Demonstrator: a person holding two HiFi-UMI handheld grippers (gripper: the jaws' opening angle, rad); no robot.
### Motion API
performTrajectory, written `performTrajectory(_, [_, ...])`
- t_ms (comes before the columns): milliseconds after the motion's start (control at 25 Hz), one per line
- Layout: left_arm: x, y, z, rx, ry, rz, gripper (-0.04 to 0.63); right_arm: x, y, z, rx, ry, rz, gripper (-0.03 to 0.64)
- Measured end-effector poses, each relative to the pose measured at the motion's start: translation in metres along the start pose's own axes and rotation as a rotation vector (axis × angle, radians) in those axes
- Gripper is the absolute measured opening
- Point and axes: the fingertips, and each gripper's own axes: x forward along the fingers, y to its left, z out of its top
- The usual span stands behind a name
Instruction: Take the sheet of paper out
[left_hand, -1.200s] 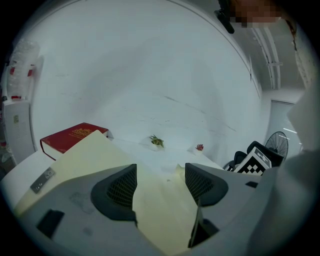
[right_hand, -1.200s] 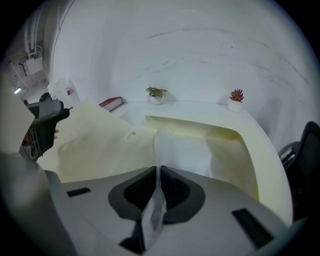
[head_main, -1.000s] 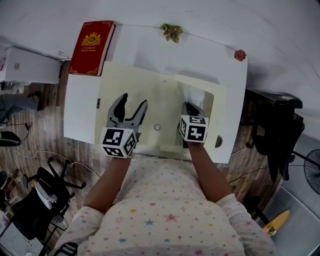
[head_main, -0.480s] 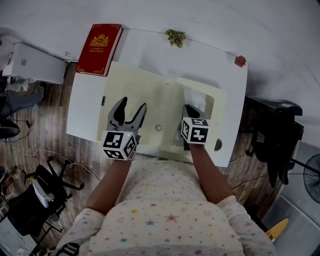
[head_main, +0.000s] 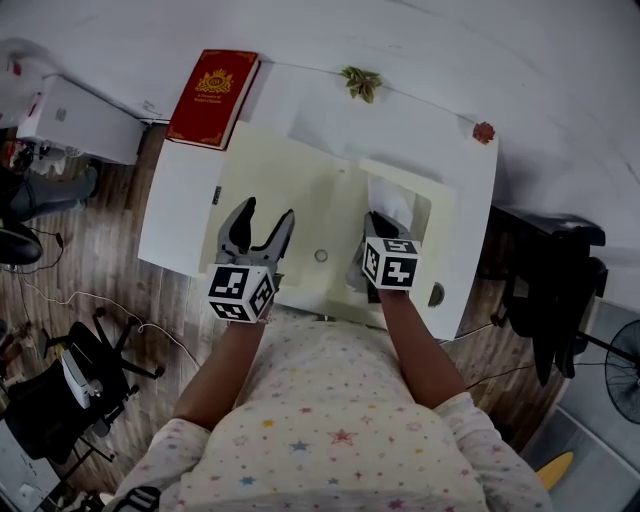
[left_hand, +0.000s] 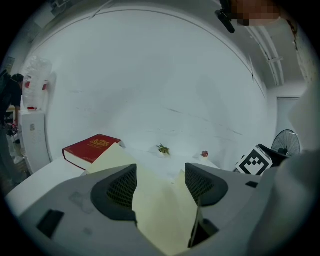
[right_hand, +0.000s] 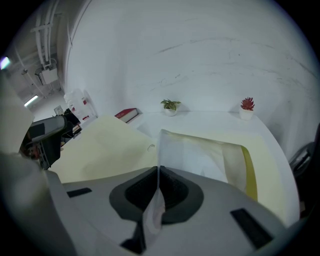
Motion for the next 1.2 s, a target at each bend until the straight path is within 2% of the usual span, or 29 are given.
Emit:
performTrajectory(800, [-0.024, 0.014, 0.014, -0.001, -0.05, 0.07, 0.279, -0.008, 0.028, 0.018, -0.049, -0.037, 0.084, 0.009])
performTrajectory(1200, [-0.028, 0.015, 0.021, 0.009, -0.064, 0.086, 0.279, -0.021, 0.051, 0.037, -0.057, -0.103, 0.179, 0.008])
